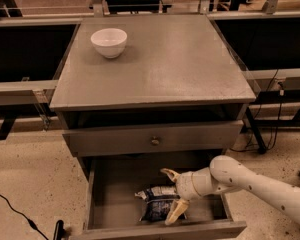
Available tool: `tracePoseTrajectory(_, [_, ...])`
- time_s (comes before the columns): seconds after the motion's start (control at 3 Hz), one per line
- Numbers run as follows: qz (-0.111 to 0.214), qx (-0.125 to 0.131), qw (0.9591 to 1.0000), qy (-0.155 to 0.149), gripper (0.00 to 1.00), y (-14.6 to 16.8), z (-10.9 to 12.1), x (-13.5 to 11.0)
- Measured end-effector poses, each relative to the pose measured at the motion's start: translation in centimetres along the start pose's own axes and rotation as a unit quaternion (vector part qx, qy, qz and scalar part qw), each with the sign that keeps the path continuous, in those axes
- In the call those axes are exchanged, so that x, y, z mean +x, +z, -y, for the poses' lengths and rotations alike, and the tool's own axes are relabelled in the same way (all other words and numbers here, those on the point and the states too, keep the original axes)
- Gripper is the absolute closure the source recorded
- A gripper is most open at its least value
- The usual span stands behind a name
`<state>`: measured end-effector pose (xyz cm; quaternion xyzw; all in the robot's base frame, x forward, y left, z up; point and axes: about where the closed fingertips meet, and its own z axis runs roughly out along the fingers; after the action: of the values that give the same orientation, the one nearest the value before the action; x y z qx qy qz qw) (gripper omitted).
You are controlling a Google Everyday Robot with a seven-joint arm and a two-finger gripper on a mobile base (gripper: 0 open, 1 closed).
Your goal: Pick blue chip bag from middle drawer and place on counter
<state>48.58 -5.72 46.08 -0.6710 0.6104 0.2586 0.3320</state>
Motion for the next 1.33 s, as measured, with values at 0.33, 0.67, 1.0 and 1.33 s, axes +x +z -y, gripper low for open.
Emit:
tracePoseTrajectory(0.33, [0.0,-0.002,1.0,0.0,0.0,0.1,-0.2,0.0])
tracePoseTrajectory(0.67, [-0.026,-0.006,0.9995,0.014,0.0,1.3,0.2,1.7])
tracePoseTrajectory(1.0, [-0.071,-0.015,0.997,0.027,0.18,2.9,0.5,3.6])
tracePoseTrajectory(1.33, [-0.099,-0.022,0.9945,0.028,0.38,4.2,0.6,5.5])
